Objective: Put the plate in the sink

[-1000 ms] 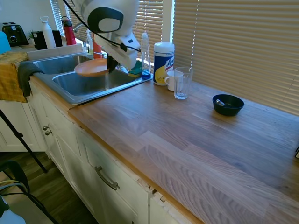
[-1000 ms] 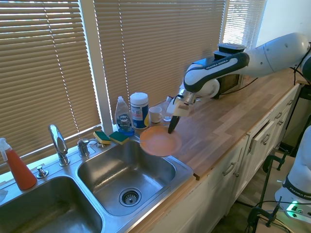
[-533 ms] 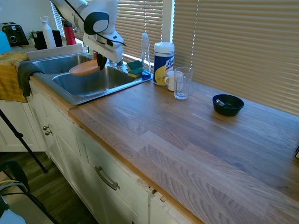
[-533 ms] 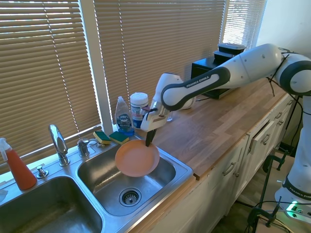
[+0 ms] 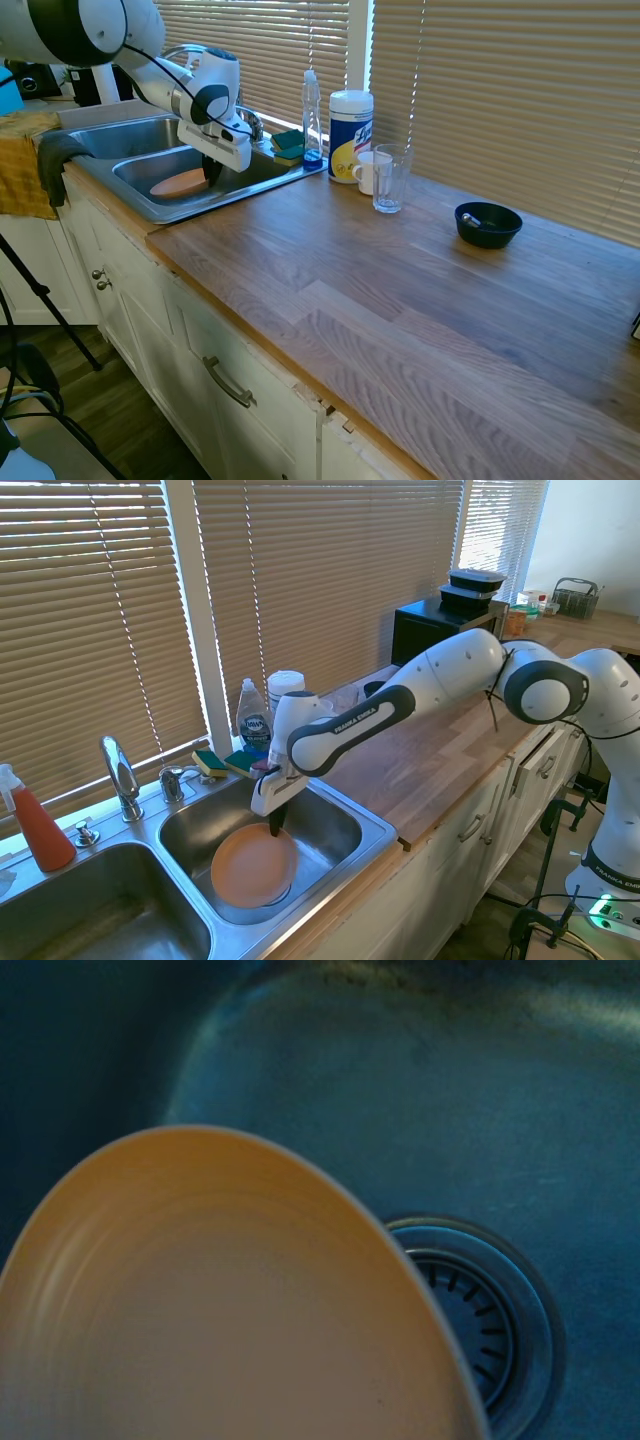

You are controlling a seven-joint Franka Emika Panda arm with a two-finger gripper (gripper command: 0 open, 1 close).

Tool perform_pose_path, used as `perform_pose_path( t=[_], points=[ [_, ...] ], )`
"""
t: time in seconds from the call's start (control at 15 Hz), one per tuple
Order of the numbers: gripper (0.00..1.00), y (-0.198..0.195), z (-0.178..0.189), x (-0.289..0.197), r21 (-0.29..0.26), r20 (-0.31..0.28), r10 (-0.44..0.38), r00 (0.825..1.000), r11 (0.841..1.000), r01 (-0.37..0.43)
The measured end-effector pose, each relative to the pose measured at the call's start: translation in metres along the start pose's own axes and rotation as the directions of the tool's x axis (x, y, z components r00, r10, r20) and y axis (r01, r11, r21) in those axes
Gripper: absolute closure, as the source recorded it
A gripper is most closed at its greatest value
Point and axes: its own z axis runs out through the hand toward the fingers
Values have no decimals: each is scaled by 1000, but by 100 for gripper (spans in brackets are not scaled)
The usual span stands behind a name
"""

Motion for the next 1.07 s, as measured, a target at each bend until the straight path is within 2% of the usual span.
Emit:
perform_pose_path(
  t=[0.07, 0.2, 0.67, 1.07],
  points=[
    [0, -3, 10, 5, -13, 10, 4, 1000, 1000, -4],
    [0, -8, 20, 13, -25, 27, 7, 1000, 1000, -7],
    [0, -23, 24, 15, -34, 44, 4, 999, 999, -2],
    [0, -32, 8, 16, -6, 24, 17, 1000, 1000, -17]
  ],
)
